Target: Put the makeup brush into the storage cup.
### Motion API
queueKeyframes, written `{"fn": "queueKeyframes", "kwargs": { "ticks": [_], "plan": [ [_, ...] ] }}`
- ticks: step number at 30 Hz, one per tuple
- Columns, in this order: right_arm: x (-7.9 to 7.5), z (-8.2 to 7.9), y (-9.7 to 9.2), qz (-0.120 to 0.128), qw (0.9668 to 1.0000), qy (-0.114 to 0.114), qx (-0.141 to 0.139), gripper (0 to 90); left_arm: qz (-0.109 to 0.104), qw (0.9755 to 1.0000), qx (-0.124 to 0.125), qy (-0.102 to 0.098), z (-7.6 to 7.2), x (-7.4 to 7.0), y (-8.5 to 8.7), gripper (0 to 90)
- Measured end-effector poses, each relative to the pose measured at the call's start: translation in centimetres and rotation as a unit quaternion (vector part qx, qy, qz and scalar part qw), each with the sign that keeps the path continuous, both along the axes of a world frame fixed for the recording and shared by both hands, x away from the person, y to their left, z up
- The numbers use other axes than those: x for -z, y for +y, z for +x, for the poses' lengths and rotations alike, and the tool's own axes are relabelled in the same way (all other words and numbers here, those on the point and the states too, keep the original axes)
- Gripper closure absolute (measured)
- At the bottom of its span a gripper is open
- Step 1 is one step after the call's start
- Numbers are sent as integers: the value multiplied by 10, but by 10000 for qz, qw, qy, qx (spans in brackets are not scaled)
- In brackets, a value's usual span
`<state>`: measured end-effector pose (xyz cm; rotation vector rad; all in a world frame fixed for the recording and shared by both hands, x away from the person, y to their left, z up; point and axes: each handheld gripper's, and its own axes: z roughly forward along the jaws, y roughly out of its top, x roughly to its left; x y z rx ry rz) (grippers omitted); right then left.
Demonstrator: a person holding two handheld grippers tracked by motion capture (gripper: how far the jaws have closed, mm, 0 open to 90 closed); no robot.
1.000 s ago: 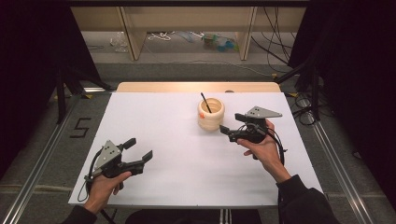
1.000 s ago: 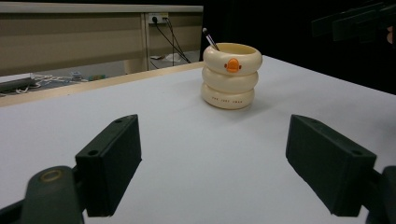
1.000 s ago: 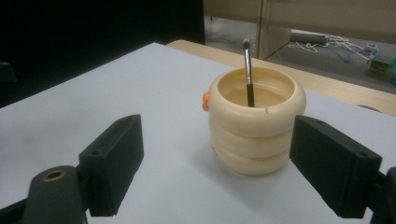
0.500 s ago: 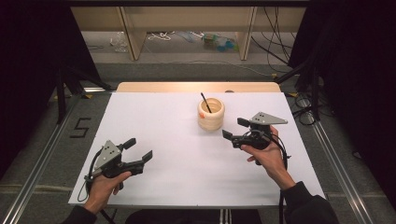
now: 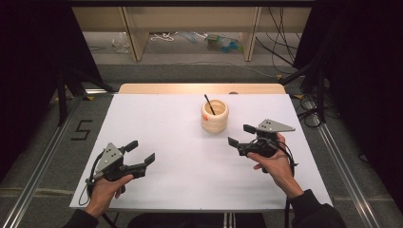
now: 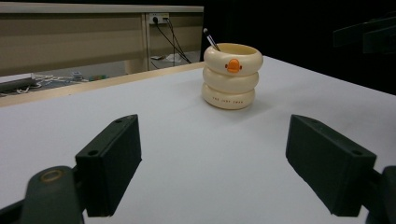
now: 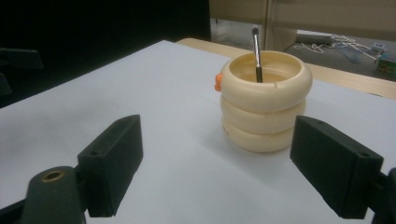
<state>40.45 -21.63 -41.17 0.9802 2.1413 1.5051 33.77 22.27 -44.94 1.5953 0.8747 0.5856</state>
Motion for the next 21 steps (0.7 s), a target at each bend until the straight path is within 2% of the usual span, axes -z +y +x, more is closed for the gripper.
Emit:
{"fn": "queueKeyframes", "kwargs": {
  "ticks": [2, 6, 8, 10, 11, 13, 16, 17, 18, 19, 20, 21],
  "plan": [
    [1, -2, 0, 3, 10000, 40, -25, 179, 1, 10000, 1, 0, 0, 0, 0, 181],
    [3, -4, 1, 17, 10000, -31, -18, 178, 5, 10000, 2, -3, 0, 0, 0, 181],
    [1, -6, -1, -45, 10000, 47, -47, 178, 6, 10000, 6, -3, 0, 0, 0, 181],
    [2, -6, -1, -15, 10000, -82, -20, 178, 5, 10000, 8, 0, 0, 0, 0, 181],
    [2, -8, -1, -10, 10000, -14, -1, 178, 8, 10000, 5, 2, 0, 0, 0, 181],
    [3, -9, -1, 54, 10000, -44, -53, 178, 8, 10000, 7, 2, 0, 0, 0, 181],
    [3, -12, -4, -60, 10000, 27, -14, 177, 8, 10000, 6, 3, 0, 0, 0, 181],
    [4, -12, -5, -18, 10000, -72, 3, 176, 7, 10000, 3, 2, 0, 0, 0, 181],
    [4, -13, -4, 57, 10000, -6, -38, 176, 7, 10000, 3, 0, 0, 0, 0, 181],
    [5, -14, -5, 19, 10000, -51, 11, 176, 5, 10000, 3, -3, 0, 0, 0, 181],
    [4, -15, -6, -41, 10000, 25, -39, 176, 8, 10000, 5, -3, 0, 0, 0, 181],
    [5, -16, -6, 22, 10000, 18, -61, 176, 8, 10000, 7, -4, 0, 0, 0, 181]
  ]
}}
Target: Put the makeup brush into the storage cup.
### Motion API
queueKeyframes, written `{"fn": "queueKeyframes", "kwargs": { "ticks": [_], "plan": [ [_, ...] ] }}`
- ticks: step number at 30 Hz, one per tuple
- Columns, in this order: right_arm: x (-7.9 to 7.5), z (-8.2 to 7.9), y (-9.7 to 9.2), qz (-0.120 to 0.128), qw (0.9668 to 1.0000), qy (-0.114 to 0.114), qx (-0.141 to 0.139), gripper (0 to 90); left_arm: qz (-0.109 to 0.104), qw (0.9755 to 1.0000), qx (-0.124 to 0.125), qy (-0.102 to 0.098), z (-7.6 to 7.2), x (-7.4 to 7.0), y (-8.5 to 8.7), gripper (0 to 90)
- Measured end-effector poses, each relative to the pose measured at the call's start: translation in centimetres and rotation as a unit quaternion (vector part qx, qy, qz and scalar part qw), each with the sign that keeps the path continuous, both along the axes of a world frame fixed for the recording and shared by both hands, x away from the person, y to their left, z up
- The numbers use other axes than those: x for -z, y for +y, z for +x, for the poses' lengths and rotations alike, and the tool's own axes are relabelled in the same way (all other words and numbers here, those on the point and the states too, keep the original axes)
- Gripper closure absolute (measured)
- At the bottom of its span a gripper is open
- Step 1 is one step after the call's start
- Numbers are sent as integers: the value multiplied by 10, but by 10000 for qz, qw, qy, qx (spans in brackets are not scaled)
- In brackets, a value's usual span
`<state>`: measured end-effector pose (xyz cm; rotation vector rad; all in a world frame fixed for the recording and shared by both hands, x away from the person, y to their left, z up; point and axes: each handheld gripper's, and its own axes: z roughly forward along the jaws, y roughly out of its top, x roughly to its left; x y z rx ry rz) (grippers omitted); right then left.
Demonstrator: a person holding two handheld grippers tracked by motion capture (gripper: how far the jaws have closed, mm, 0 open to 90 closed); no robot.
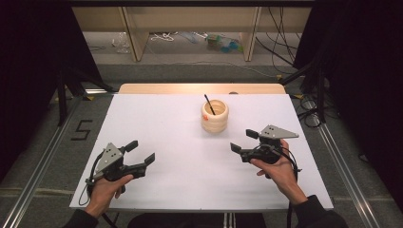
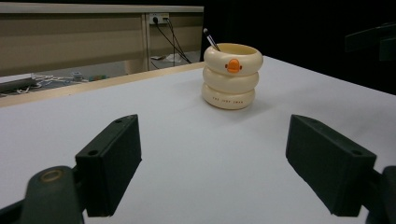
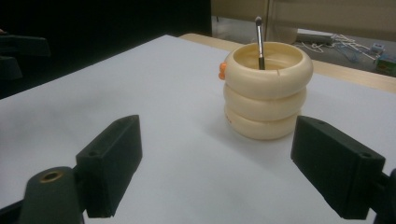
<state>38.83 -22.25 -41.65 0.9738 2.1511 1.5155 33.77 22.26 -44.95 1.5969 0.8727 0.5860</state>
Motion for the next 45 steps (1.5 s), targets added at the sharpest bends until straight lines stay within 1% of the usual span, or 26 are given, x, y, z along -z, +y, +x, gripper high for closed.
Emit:
{"fn": "queueKeyframes", "kwargs": {
  "ticks": [1, 2, 3, 5, 10, 11, 12, 14, 18, 19, 20, 21, 22, 23, 25, 29, 30, 31, 32, 35, 36, 37, 38, 39, 42, 45],
  "plan": [
    [1, -1, 0, 32, 10000, -59, 26, 176, 1, 10000, 1, 1, 0, 0, 0, 181],
    [1, -2, 0, 18, 10000, -34, -19, 175, 3, 10000, 3, 1, 0, 0, 0, 181],
    [0, -3, -1, -55, 10000, -37, 16, 175, 5, 10000, 8, -2, 0, 0, 0, 181],
    [2, -5, -1, 60, 10000, -28, -25, 174, 4, 10000, 2, 0, 0, 0, 0, 181],
    [3, -9, -2, 88, 10000, -33, -22, 173, 12, 10000, 7, -4, 0, 0, 0, 181],
    [2, -10, -3, -4, 10000, 48, -12, 173, 10, 10000, 7, -3, 0, 0, 0, 181],
    [3, -11, -4, -27, 10000, 43, -19, 173, 8, 10000, 5, -2, 0, 0, 0, 181],
    [4, -11, -5, 51, 10000, -31, 8, 173, 8, 10000, 4, -2, 0, 0, 0, 181],
    [3, -14, -8, -18, 10000, -6, 55, 173, 18, 10000, 10, -3, -1, 0, 0, 181],
    [4, -14, -8, 38, 10000, -56, 56, 173, -16, 10000, 37, -19, 0, 0, 0, 181],
    [4, -15, -9, 52, 10000, -27, 33, 173, 22, 10000, 6, 1, -1, 0, 0, 181],
    [4, -15, -9, 25, 9999, -97, 55, 172, 12, 10000, 11, -6, -1, 0, 0, 181],
    [4, -16, -9, 41, 10000, -48, 29, 173, 16, 10000, 11, -4, -1, 0, 0, 181],
    [3, -17, -11, -62, 9999, -34, 93, 173, 17, 10000, 11, -5, -1, 0, 0, 181],
    [3, -18, -11, -16, 10000, -24, 42, 173, 15, 10000, 11, -5, -1, 0, 0, 181],
    [4, -21, -13, -30, 9999, -78, 83, 171, 13, 10000, 11, -6, -1, 0, 0, 181],
    [4, -21, -13, -18, 9999, -148, 81, 171, 14, 10000, 12, -7, -1, 0, 0, 181],
    [4, -21, -13, 6, 9999, -132, 34, 171, 8, 10000, 11, -8, -1, 0, 0, 181],
    [3, -23, -13, -55, 9999, -85, 68, 170, 14, 10000, 10, -8, -1, 0, 0, 181],
    [3, -25, -13, -87, 9999, -119, 47, 169, 13, 10000, 10, -8, -1, 0, 0, 181],
    [5, -25, -12, 9, 9998, -173, 50, 169, 14, 10000, 11, -9, -1, 0, 0, 181],
    [4, -27, -13, -98, 9998, -154, 61, 169, 16, 10000, 11, -9, -1, 0, 0, 181],
    [4, -27, -13, -107, 9998, -174, 49, 169, 13, 10000, 12, -10, -1, 0, 0, 181],
    [5, -27, -12, 2, 9998, -186, 10, 168, 12, 10000, 10, -10, -1, 0, 0, 181],
    [6, -29, -13, -96, 9998, -165, 54, 167, 14, 10000, 9, -8, -1, 0, 0, 181],
    [7, -30, -13, -75, 9998, -201, 58, 163, 1, 10000, 17, -15, -1, 0, 0, 181]
  ]
}}
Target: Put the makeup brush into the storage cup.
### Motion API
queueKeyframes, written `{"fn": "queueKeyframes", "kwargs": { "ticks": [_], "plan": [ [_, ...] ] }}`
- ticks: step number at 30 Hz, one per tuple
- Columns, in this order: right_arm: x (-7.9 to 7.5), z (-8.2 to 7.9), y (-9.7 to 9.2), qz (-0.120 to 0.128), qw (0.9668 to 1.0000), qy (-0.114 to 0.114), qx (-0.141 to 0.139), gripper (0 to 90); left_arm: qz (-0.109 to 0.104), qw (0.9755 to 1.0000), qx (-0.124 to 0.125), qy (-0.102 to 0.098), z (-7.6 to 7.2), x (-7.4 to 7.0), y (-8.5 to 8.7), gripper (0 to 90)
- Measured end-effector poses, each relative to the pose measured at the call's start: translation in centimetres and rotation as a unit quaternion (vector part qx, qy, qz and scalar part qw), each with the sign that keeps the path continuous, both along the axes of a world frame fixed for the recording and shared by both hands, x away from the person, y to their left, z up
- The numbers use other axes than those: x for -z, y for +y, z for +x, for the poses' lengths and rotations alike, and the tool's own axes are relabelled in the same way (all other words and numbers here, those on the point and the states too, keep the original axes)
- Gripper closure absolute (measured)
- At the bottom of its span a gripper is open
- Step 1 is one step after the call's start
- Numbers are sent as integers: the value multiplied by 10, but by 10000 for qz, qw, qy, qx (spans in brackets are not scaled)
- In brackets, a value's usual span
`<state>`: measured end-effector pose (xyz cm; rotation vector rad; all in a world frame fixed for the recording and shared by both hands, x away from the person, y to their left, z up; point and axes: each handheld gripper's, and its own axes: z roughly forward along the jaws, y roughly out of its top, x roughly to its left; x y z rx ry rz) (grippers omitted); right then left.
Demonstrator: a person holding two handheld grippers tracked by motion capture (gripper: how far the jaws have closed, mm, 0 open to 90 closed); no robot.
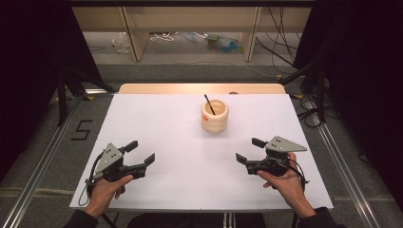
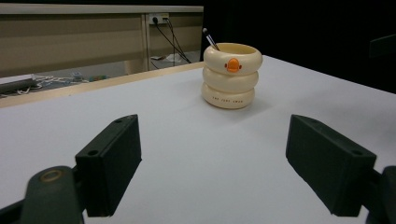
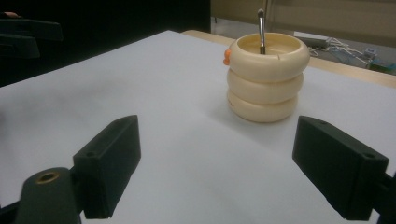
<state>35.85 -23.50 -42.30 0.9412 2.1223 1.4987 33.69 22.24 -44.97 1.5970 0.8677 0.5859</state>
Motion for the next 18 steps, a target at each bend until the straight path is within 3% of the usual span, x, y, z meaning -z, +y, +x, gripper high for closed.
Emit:
{"fn": "queueKeyframes", "kwargs": {
  "ticks": [7, 18],
  "plan": [
    [1, 0, -1, -65, 10000, 67, 5, 161, 28, 10000, -9, 12, 0, 0, 0, 181],
    [2, 2, -1, 13, 10000, -37, 33, 162, 32, 10000, -11, 9, 0, 0, 0, 181]
  ]
}}
